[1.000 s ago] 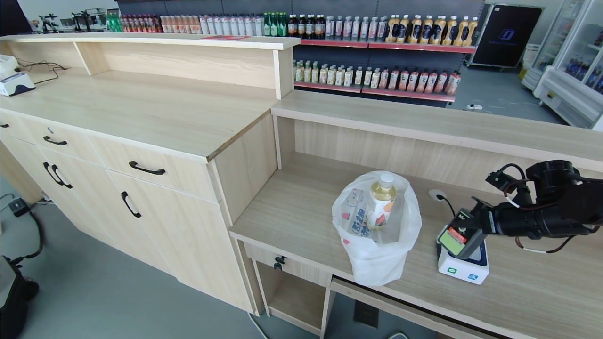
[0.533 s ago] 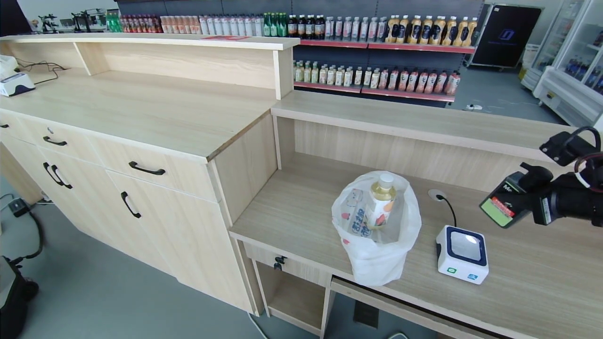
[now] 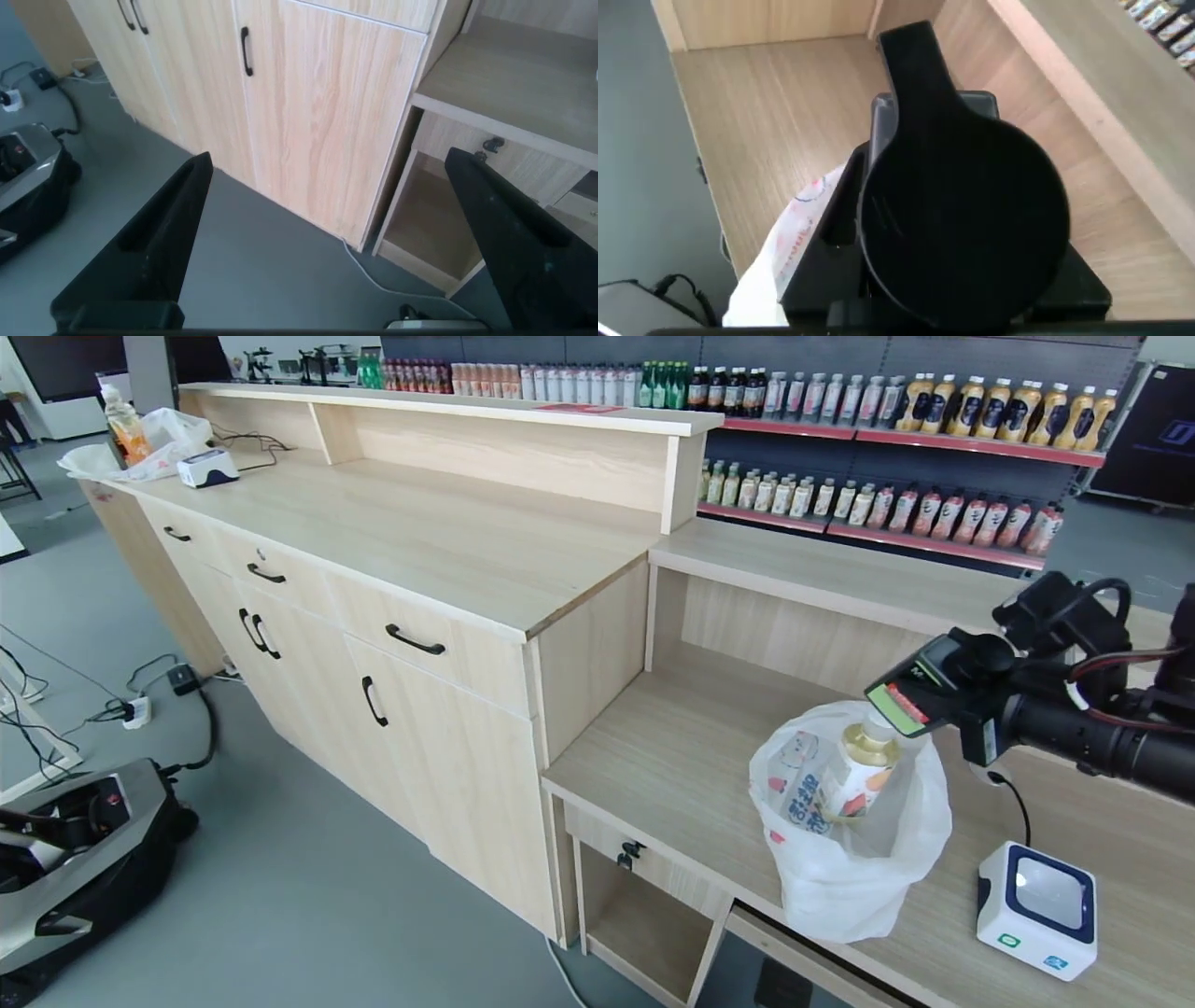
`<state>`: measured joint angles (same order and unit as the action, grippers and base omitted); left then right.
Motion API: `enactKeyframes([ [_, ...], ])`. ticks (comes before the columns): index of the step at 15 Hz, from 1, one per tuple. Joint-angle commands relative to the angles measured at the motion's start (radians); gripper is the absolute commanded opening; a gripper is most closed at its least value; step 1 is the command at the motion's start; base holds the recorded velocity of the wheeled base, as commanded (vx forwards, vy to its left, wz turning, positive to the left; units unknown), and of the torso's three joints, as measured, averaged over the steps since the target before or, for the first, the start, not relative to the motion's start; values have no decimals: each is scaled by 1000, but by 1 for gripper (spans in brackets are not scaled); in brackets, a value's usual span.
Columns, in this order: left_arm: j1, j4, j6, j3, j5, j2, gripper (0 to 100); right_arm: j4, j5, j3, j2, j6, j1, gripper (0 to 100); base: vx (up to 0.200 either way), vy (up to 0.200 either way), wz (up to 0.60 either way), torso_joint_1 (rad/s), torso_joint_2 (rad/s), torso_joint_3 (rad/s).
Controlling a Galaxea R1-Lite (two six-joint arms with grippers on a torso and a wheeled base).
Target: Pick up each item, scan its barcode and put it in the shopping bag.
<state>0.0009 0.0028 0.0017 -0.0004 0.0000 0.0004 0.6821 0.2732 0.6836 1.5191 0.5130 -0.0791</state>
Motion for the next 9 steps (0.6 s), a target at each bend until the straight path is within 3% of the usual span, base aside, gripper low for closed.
enactKeyframes([
  [1, -1, 0, 0, 0, 0, 0, 100, 11, -8, 14, 207, -2, -34, 0, 0, 0, 0, 0, 0, 0],
  [9, -1, 0, 0, 0, 0, 0, 100, 68, 3, 7, 472, -16, -21, 0, 0, 0, 0, 0, 0, 0],
])
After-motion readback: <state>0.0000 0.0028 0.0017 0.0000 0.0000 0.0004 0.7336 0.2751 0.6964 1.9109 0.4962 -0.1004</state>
